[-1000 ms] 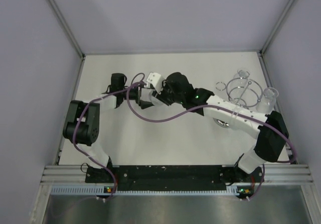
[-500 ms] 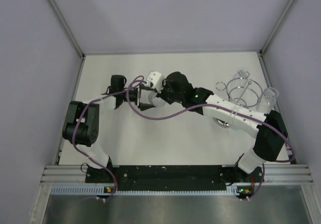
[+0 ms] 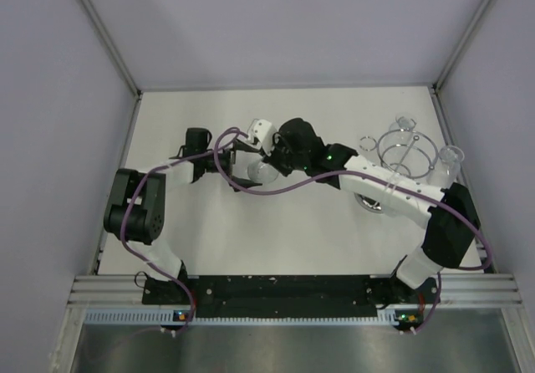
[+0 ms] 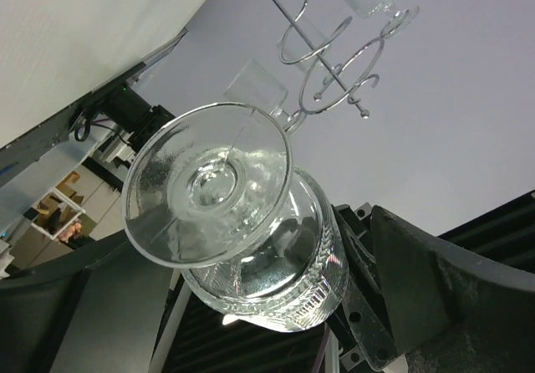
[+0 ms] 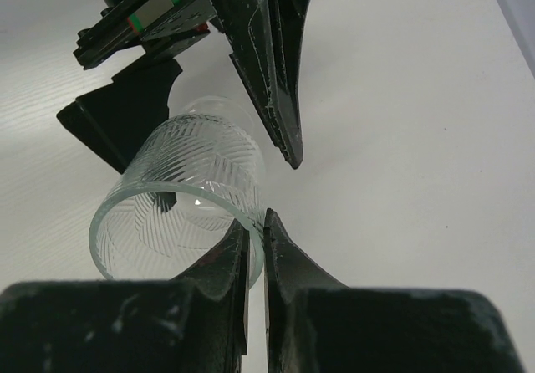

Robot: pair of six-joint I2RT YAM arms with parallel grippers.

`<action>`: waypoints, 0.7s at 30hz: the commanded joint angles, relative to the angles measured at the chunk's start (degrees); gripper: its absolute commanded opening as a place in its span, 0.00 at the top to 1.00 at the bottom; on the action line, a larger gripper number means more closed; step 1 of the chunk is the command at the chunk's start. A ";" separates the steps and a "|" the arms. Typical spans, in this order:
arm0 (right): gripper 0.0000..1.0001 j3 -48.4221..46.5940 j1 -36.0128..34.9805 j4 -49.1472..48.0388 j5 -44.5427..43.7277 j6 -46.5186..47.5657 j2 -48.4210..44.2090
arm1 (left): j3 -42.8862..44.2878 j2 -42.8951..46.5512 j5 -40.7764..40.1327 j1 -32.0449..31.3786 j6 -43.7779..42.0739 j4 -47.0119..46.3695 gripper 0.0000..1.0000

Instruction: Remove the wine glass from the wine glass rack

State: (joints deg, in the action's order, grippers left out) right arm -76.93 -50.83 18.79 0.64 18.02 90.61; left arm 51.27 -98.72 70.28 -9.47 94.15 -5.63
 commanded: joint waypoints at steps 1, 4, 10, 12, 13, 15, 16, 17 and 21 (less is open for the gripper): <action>1.00 -2.53 0.55 -0.77 3.22 -2.11 -1.93 | -0.73 3.00 -2.78 0.77 -4.59 -2.90 0.02; 1.00 -2.26 1.17 -0.33 3.49 -2.03 -2.19 | -1.08 3.27 -3.57 1.48 -5.46 -2.46 0.02; 1.00 -4.37 3.89 6.42 4.62 -0.10 -2.46 | -1.43 5.20 -5.85 4.72 -13.79 2.90 0.02; 1.00 -4.46 4.51 9.33 5.68 2.09 -2.80 | -1.17 6.08 -6.56 6.48 -20.28 4.47 0.02; 1.00 -4.20 4.51 10.82 6.12 3.67 -3.07 | -0.12 6.69 -7.52 7.53 -25.72 7.79 0.02; 1.00 -3.76 4.51 13.81 6.82 6.23 -3.16 | 5.92 7.92 -13.12 8.59 -42.63 20.07 0.02; 1.00 -3.50 4.51 14.60 6.56 6.85 -3.33 | 10.04 8.45 -15.76 8.86 -52.74 26.83 0.02; 1.00 -2.97 4.51 15.40 6.30 7.46 -3.33 | 13.48 9.41 -20.75 8.51 -59.37 31.07 0.02; 1.00 -1.39 4.51 16.89 6.30 9.05 -3.51 | 16.58 13.98 -33.60 8.51 -73.03 35.59 0.02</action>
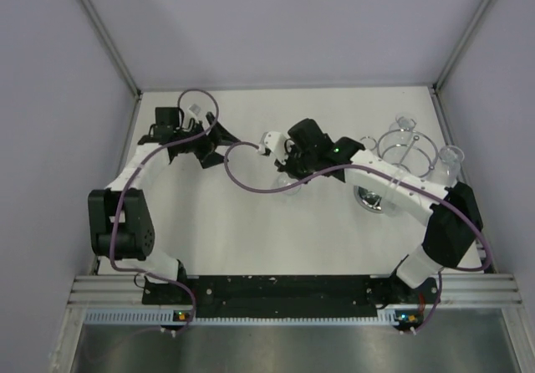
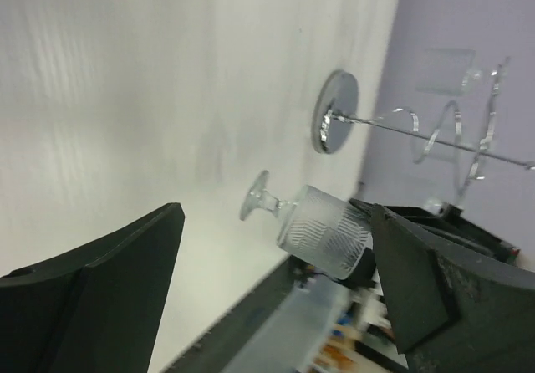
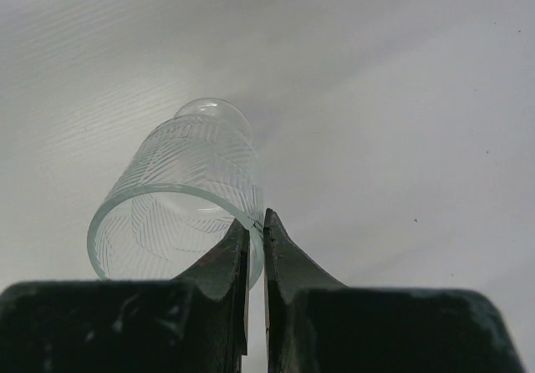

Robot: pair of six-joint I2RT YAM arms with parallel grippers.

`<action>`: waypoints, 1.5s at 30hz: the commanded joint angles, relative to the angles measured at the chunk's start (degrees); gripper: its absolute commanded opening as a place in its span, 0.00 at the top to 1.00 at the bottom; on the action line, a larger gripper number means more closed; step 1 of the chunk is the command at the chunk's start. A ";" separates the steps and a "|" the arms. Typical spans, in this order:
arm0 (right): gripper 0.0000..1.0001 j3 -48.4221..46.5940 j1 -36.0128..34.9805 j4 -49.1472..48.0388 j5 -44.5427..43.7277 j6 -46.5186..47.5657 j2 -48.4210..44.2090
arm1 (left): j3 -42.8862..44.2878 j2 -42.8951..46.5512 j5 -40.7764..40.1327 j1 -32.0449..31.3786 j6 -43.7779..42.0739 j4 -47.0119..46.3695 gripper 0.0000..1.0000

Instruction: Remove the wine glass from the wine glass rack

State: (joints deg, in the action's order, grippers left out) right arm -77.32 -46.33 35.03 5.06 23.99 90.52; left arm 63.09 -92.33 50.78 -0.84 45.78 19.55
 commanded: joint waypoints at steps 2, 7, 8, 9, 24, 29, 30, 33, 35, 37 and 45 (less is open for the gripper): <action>1.00 -0.47 0.01 0.83 2.15 3.43 -3.42 | 4.15 10.32 -17.98 -0.04 -28.18 10.59 0.02; 1.00 0.41 -0.08 1.01 2.59 3.96 -2.46 | 3.35 16.04 -23.80 -0.04 -34.25 11.82 0.02; 1.00 0.59 -0.08 1.10 2.67 4.14 -2.28 | 3.79 16.39 -24.15 -0.04 -36.01 12.43 0.02; 1.00 0.76 0.01 1.10 2.76 4.22 -2.10 | 4.14 16.92 -24.24 -0.12 -37.50 13.14 0.02; 1.00 2.17 0.01 1.19 3.38 4.58 2.55 | 9.77 19.21 -20.38 -0.12 -50.96 17.27 0.12; 0.79 1.91 0.01 1.27 2.50 3.96 3.96 | 11.17 18.77 -21.33 -0.04 -51.06 18.33 0.13; 0.58 1.56 0.01 1.36 2.15 4.05 4.14 | 12.31 17.99 -21.69 -0.04 -50.79 19.46 0.14; 0.46 -0.37 0.01 2.59 1.36 4.05 4.31 | 13.99 16.93 -20.46 -0.39 -51.14 21.23 0.16; 0.43 -1.43 0.01 3.90 1.27 4.31 2.91 | 13.90 16.75 -19.50 -0.65 -51.49 21.75 0.20; 0.41 -2.83 0.10 5.57 0.66 4.14 0.55 | 14.25 16.31 -18.71 -1.53 -52.63 22.72 0.24; 0.37 -8.73 8.60 18.67 4.78 -1.21 -11.75 | 19.96 10.08 -17.29 -16.01 -61.41 31.94 0.36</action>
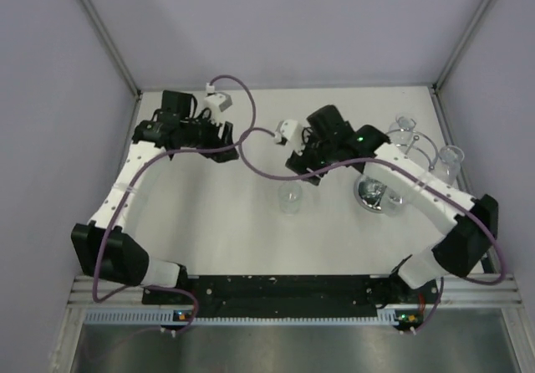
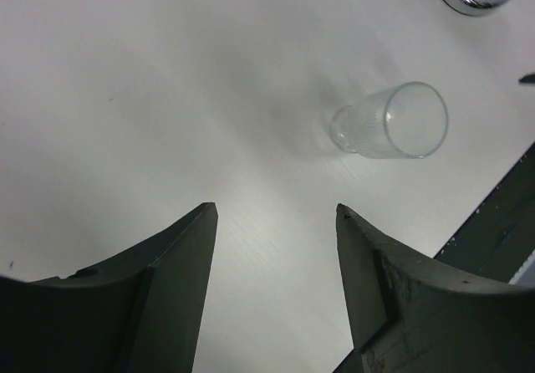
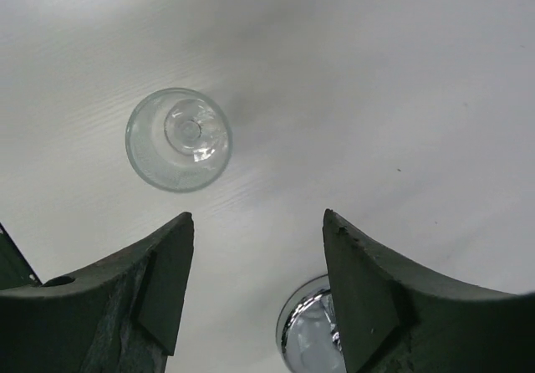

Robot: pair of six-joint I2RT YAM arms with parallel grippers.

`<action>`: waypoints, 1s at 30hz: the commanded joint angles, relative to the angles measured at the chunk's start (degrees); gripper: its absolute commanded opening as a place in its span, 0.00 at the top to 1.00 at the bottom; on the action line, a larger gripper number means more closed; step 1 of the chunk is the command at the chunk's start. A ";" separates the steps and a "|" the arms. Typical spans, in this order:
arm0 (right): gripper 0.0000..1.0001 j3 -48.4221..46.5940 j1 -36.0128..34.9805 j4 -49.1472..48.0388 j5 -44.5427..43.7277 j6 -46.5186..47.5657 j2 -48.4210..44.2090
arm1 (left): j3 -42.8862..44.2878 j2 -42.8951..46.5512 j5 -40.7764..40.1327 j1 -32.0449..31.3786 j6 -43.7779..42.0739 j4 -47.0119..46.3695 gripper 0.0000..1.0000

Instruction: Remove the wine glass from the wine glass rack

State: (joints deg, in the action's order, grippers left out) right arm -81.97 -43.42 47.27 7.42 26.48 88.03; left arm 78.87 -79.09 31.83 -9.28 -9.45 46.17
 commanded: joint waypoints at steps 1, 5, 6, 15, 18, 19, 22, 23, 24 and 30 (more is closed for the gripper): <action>0.38 -3.46 7.45 6.70 1.29 -4.41 -10.93 | 4.79 -4.05 1.13 -9.77 -6.45 5.68 0.37; 0.38 -0.21 15.09 6.18 -2.94 -9.15 -16.47 | 6.82 -8.96 0.77 -15.23 -5.49 5.77 0.41; 0.38 0.49 18.69 5.30 -2.85 -10.64 -18.05 | 8.04 -10.89 1.12 -16.37 -5.40 6.03 0.43; 0.39 2.78 30.94 2.22 2.42 -15.32 -24.39 | 12.71 -19.52 -3.17 -24.38 -5.31 4.72 0.47; 0.39 3.75 31.38 2.22 2.60 -15.40 -25.36 | 14.11 -22.24 -4.94 -25.61 -6.36 4.98 0.48; 0.39 4.10 31.55 2.13 2.43 -15.49 -25.62 | 14.55 -23.03 -5.46 -25.96 -6.72 5.24 0.48; 0.39 4.98 32.69 1.69 2.77 -15.93 -25.89 | 14.82 -25.06 -6.26 -26.75 -7.68 4.98 0.48; 0.39 5.07 32.96 1.52 2.86 -16.11 -25.98 | 14.82 -25.50 -6.35 -27.10 -7.95 4.81 0.48; 0.39 5.24 33.22 1.43 2.95 -16.20 -25.98 | 14.65 -25.85 -6.43 -27.37 -8.12 4.80 0.50; 0.39 5.07 33.75 0.90 2.95 -16.20 -25.28 | 14.64 -27.96 -7.40 -28.16 -9.00 4.01 0.60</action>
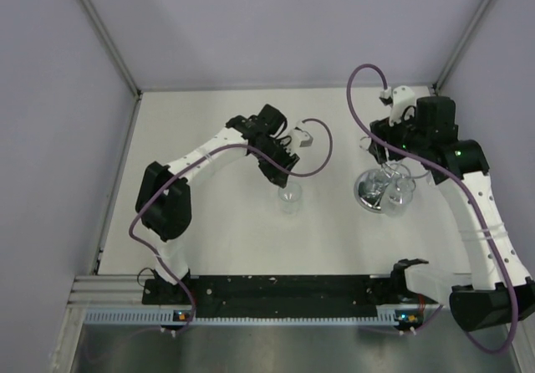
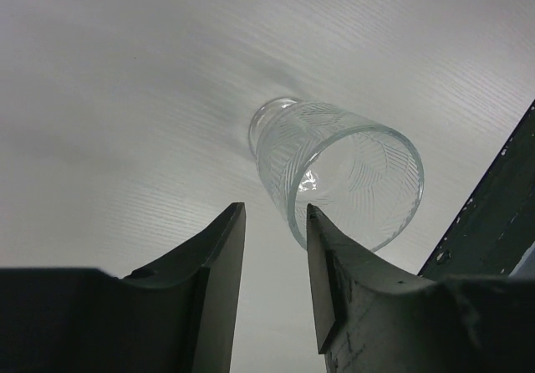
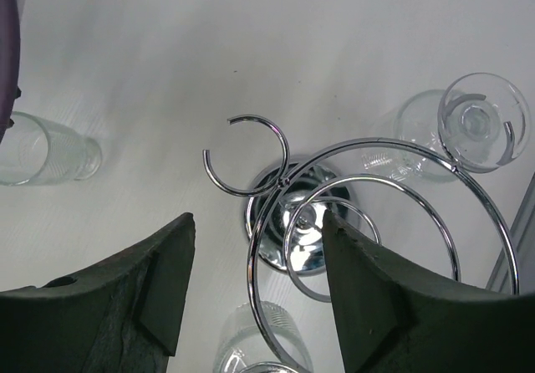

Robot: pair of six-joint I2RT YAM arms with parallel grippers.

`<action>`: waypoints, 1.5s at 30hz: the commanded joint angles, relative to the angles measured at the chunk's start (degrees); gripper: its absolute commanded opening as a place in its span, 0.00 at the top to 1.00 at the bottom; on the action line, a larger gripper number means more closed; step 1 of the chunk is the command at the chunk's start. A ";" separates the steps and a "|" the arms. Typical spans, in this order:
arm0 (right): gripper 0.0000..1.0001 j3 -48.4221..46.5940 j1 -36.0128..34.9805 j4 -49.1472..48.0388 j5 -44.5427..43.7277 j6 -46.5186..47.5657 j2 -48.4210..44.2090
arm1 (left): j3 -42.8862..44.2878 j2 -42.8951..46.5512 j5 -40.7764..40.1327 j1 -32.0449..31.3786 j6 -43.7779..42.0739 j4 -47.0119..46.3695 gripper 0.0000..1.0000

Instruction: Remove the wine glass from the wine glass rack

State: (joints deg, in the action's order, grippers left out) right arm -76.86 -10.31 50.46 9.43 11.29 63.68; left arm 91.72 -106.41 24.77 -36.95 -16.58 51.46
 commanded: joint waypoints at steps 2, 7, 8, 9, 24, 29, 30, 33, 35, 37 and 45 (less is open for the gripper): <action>0.39 -0.04 0.64 -2.38 0.94 -1.01 -0.66 | 2.05 -0.90 0.18 -0.49 -1.79 -1.72 0.66; 0.39 -0.31 0.81 -2.56 0.68 -0.92 0.13 | 3.29 -2.31 1.24 -0.49 -1.18 -1.89 0.87; 0.39 -0.57 0.73 -2.73 0.68 -0.83 0.30 | 3.64 -2.48 1.15 -0.49 -0.91 -1.89 0.90; 0.39 -0.83 0.81 -2.73 0.59 -0.83 0.39 | 3.81 -2.40 1.07 -0.41 -1.00 -1.80 0.95; 0.39 -3.21 0.73 -2.91 2.26 -0.74 1.80 | 13.39 -3.18 -7.19 10.74 -3.20 1.10 1.00; 0.39 -3.74 0.73 -2.82 2.08 -0.57 2.06 | 22.34 -8.19 -10.00 17.78 -3.98 2.15 1.00; 0.39 -3.74 0.73 -2.73 2.17 -0.31 1.97 | 24.71 -9.42 -11.31 18.83 -4.60 2.93 1.00; 0.39 -3.56 0.73 -2.73 2.26 -0.13 1.80 | 29.29 -12.24 -14.66 21.39 -7.41 3.12 1.00; 0.39 -2.95 0.81 -2.64 2.17 -0.13 1.54 | 29.83 -12.59 -16.24 23.23 -7.94 1.63 1.00; 0.39 -2.51 0.81 -2.64 2.08 -0.04 1.18 | 30.18 -12.86 -17.47 24.72 -8.64 0.05 1.00; 0.39 -1.45 0.81 -2.56 2.08 0.22 0.39 | 32.29 -15.67 -18.01 30.70 -7.42 -1.63 1.00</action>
State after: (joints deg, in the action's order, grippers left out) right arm -77.71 -9.96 49.12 10.85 11.38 65.73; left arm 119.94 -121.34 6.57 -8.73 -24.16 53.65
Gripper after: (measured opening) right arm 0.611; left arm 0.025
